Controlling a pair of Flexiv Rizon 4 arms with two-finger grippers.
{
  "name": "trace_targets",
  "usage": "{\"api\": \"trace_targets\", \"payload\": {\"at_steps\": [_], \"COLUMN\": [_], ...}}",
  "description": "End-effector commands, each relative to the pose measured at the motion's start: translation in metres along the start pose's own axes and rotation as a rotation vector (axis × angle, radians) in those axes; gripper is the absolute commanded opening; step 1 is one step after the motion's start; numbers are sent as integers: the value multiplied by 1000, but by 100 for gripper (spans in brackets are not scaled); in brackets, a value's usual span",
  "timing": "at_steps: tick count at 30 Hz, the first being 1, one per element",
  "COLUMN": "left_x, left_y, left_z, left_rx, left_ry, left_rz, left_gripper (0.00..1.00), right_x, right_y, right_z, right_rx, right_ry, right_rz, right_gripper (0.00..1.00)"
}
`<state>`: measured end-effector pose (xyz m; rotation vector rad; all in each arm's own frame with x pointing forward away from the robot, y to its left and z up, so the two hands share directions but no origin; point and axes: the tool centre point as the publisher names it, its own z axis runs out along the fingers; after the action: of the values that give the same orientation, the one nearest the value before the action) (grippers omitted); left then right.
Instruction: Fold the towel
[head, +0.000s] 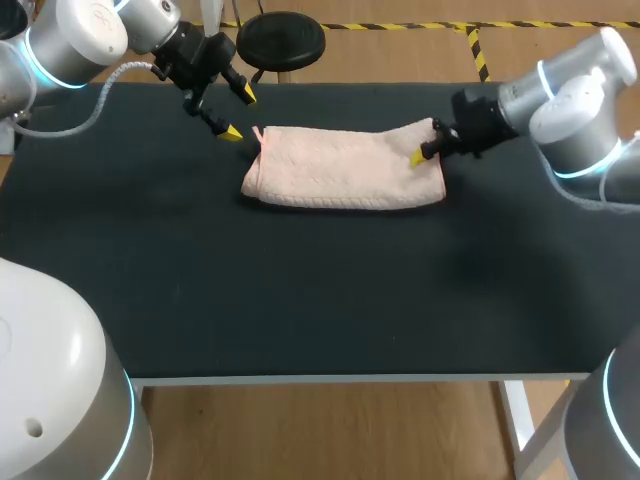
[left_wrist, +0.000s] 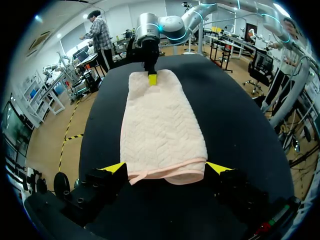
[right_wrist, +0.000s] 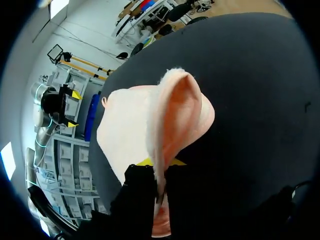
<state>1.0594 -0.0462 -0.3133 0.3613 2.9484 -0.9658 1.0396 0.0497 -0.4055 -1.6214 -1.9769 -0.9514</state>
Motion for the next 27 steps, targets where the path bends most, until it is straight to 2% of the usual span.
{"api": "trace_targets", "payload": {"at_steps": [1, 8, 12, 16, 22, 27], "left_x": [0, 0, 0, 0, 0, 0], "left_y": [1, 1, 1, 1, 1, 1], "left_z": [1, 1, 1, 1, 1, 1], "left_rx": [2, 2, 2, 2, 2, 2], "left_ry": [-3, -3, -3, -3, -3, -3], "left_rz": [2, 2, 2, 2, 2, 2], "left_gripper": [100, 100, 100, 100, 100, 100], "right_x": [31, 92, 126, 152, 167, 173], "right_y": [16, 43, 51, 54, 55, 44], "right_z": [-2, 26, 49, 77, 112, 134], "right_rx": [22, 54, 53, 57, 56, 87], "right_ry": [-55, -86, -64, -54, -61, -44], "right_rz": [-21, -85, -110, -117, -87, -78], "right_gripper": [0, 0, 0, 0, 0, 0]}}
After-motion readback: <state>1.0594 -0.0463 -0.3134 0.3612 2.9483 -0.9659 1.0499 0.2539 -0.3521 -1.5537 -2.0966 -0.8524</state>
